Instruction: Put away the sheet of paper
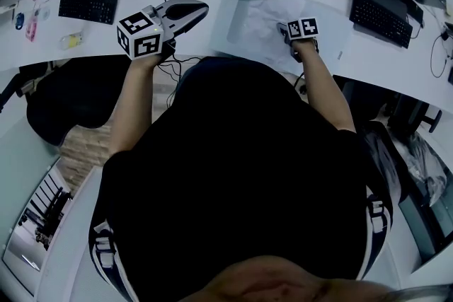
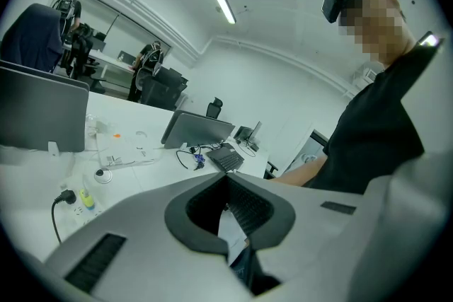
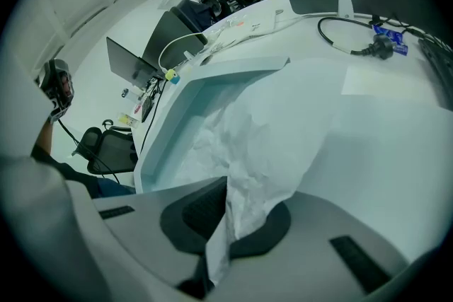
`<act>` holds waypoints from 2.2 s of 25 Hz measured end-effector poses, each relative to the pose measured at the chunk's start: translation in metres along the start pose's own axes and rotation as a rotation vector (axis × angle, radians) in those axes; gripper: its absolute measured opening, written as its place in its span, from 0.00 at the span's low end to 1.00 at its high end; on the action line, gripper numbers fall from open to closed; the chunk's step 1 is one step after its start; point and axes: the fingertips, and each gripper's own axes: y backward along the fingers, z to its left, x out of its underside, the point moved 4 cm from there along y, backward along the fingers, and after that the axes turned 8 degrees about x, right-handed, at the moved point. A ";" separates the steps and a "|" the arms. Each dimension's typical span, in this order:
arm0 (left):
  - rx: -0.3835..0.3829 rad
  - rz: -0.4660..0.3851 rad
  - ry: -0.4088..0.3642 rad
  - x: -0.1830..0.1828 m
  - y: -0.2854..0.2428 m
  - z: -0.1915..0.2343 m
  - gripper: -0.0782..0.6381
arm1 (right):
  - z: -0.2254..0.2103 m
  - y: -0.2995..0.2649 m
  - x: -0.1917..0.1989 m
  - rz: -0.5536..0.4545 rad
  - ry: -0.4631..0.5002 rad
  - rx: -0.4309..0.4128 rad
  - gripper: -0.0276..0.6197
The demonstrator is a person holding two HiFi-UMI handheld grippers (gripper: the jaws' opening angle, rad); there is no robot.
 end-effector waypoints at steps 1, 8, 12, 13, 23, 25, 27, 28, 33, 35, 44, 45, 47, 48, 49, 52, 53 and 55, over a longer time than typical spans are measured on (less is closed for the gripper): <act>0.002 0.001 0.000 0.000 0.000 0.001 0.14 | 0.001 -0.001 0.000 0.000 -0.002 -0.002 0.07; 0.012 0.011 0.001 -0.002 0.004 0.006 0.14 | 0.014 -0.007 -0.003 -0.006 -0.012 -0.015 0.07; 0.016 0.018 0.006 -0.002 0.006 0.010 0.14 | 0.020 -0.010 -0.006 -0.006 -0.015 -0.024 0.07; 0.016 0.019 0.008 -0.002 0.006 0.012 0.14 | 0.021 -0.011 -0.007 -0.006 -0.017 -0.027 0.07; 0.037 0.034 0.008 -0.005 0.005 0.021 0.14 | 0.030 -0.017 -0.018 -0.021 -0.055 -0.059 0.07; 0.041 0.037 0.007 -0.006 0.005 0.022 0.14 | 0.033 -0.018 -0.020 -0.022 -0.054 -0.064 0.07; 0.044 0.039 0.008 -0.007 0.005 0.022 0.14 | 0.035 -0.019 -0.021 -0.020 -0.051 -0.067 0.07; 0.045 0.040 0.008 -0.007 0.005 0.023 0.14 | 0.037 -0.020 -0.022 -0.018 -0.049 -0.069 0.07; 0.051 0.045 0.012 -0.006 0.005 0.026 0.14 | 0.044 -0.024 -0.025 -0.007 -0.037 -0.077 0.07; 0.055 0.047 0.011 -0.006 0.004 0.026 0.14 | 0.046 -0.026 -0.026 -0.005 -0.034 -0.079 0.07; 0.057 0.049 0.018 -0.003 0.006 0.026 0.14 | 0.055 -0.031 -0.029 -0.003 -0.012 -0.088 0.07; 0.057 0.050 0.019 -0.003 0.006 0.026 0.14 | 0.056 -0.031 -0.030 -0.004 -0.010 -0.088 0.07; 0.058 0.050 0.020 -0.003 0.006 0.025 0.14 | 0.057 -0.032 -0.029 -0.003 -0.006 -0.088 0.07; 0.058 0.050 0.020 -0.003 0.005 0.025 0.14 | 0.057 -0.032 -0.029 -0.003 -0.005 -0.087 0.07; 0.059 0.051 0.019 -0.002 0.005 0.025 0.14 | 0.057 -0.032 -0.029 -0.003 -0.004 -0.087 0.07; 0.063 0.053 0.018 -0.002 0.004 0.024 0.14 | 0.058 -0.032 -0.030 -0.005 0.000 -0.085 0.07; 0.064 0.053 0.019 -0.001 0.004 0.024 0.14 | 0.058 -0.033 -0.030 -0.006 0.002 -0.084 0.07; 0.066 0.054 0.018 0.000 0.004 0.023 0.14 | 0.059 -0.032 -0.031 -0.010 0.015 -0.075 0.07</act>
